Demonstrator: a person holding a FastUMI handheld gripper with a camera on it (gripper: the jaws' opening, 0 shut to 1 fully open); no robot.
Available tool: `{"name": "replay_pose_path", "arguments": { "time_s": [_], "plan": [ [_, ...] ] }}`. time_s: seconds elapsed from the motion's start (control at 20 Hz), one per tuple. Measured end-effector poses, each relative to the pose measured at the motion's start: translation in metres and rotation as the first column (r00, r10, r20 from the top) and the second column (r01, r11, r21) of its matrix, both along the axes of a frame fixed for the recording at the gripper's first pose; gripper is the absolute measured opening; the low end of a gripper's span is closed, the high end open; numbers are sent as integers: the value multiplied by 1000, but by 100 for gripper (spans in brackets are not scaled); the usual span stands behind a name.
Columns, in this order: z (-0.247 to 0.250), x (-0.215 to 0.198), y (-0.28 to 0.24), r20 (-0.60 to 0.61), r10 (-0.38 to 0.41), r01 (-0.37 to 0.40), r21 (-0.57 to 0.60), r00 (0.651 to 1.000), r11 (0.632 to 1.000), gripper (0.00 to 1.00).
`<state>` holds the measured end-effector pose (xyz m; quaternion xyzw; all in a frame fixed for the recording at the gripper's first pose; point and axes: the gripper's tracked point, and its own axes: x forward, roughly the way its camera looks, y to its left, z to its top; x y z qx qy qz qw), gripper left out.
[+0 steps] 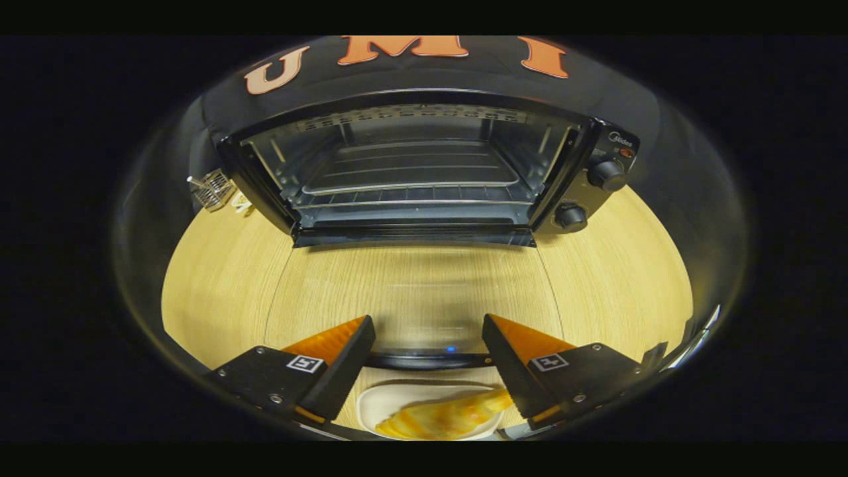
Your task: Open the toaster oven, put the food inside, and close the toaster oven door.
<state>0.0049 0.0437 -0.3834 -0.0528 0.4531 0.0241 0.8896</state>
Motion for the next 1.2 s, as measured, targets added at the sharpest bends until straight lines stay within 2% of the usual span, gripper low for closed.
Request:
{"name": "replay_pose_path", "arguments": {
  "time_s": [0.3, 0.5, 0.9, 1.2],
  "plan": [
    [18, -10, 0, 20, -34, 33, 47, 999, 998, 98],
    [36, -26, -12, 57, -68, 67, 20, 996, 998, 98],
    [41, -93, -14, 53, -214, 213, 17, 975, 977, 98],
    [25, -141, -14, 57, -344, 345, -14, 937, 938, 98]
  ]
}}
